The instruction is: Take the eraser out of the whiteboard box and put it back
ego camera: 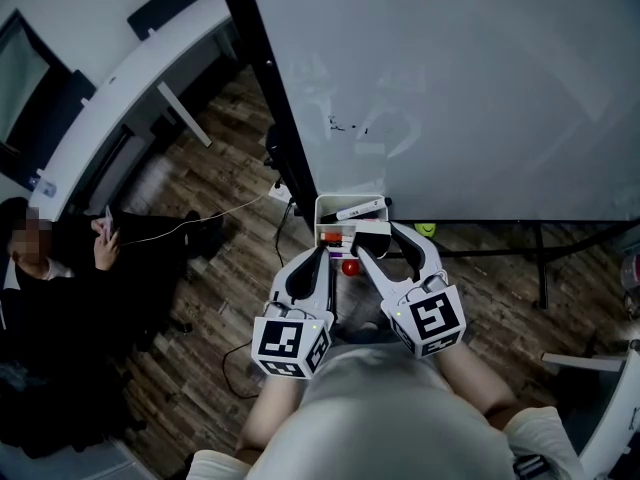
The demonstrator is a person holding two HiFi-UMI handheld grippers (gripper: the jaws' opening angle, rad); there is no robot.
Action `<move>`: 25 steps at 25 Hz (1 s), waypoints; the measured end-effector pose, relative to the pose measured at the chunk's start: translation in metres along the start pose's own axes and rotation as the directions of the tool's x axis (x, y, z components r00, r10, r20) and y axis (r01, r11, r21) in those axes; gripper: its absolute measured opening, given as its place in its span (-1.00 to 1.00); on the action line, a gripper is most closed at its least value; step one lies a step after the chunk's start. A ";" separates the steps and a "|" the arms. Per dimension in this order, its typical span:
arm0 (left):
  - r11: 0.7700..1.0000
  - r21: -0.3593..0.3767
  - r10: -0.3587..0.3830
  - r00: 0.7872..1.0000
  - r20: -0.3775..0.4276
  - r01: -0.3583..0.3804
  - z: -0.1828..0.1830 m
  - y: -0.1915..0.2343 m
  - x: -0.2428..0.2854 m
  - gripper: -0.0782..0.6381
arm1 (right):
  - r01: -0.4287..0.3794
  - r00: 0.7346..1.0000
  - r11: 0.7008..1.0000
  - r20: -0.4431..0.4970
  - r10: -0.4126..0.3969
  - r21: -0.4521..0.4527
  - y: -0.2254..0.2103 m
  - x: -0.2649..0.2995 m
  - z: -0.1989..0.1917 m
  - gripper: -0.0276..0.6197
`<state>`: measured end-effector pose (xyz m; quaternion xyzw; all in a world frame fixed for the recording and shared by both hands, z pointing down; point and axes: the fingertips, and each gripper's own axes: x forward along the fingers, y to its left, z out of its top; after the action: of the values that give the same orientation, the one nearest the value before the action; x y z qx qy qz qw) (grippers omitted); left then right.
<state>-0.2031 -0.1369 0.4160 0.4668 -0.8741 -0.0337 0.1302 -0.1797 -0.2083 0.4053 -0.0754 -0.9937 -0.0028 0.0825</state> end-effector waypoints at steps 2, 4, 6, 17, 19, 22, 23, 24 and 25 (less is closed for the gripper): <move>1.000 -0.001 0.003 1.000 0.002 -0.003 0.000 0.000 -0.001 -0.77 | -0.003 1.000 1.000 0.003 0.003 -0.003 0.001 -0.001 0.001 -0.24; 1.000 -0.001 0.005 1.000 0.004 -0.005 -0.001 -0.001 -0.002 -0.77 | -0.007 1.000 1.000 0.006 0.007 -0.007 0.002 -0.001 0.002 -0.24; 1.000 -0.002 0.008 1.000 0.006 -0.007 -0.001 -0.001 -0.002 -0.77 | -0.010 1.000 1.000 0.008 0.010 -0.011 0.003 -0.002 0.002 -0.24; 1.000 -0.002 0.010 1.000 0.012 -0.010 0.001 -0.006 -0.010 -0.77 | -0.005 1.000 1.000 0.028 0.006 -0.025 0.005 -0.008 0.011 -0.25; 1.000 0.000 0.005 1.000 0.010 -0.005 0.001 -0.008 -0.012 -0.77 | 0.000 0.999 1.000 0.034 0.001 -0.029 0.006 -0.010 0.014 -0.25; 1.000 0.002 -0.002 1.000 0.008 0.002 0.001 -0.008 -0.015 -0.77 | 0.011 0.999 0.999 0.044 -0.009 -0.033 0.007 -0.012 0.018 -0.25; 1.000 0.003 -0.004 1.000 0.007 0.004 0.001 -0.009 -0.016 -0.77 | 0.015 0.999 0.999 0.047 -0.014 -0.034 0.007 -0.012 0.020 -0.25; 1.000 0.004 -0.007 1.000 0.007 0.007 0.002 -0.009 -0.017 -0.77 | 0.020 0.999 0.999 0.050 -0.018 -0.036 0.008 -0.013 0.021 -0.25; 1.000 0.005 -0.010 1.000 0.007 0.010 0.002 -0.009 -0.018 -0.77 | 0.024 0.998 0.999 0.053 -0.022 -0.037 0.008 -0.014 0.023 -0.25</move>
<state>-0.1868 -0.1272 0.4086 0.4712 -0.8724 -0.0338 0.1256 -0.1683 -0.2019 0.3799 -0.0654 -0.9961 -0.0204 0.0548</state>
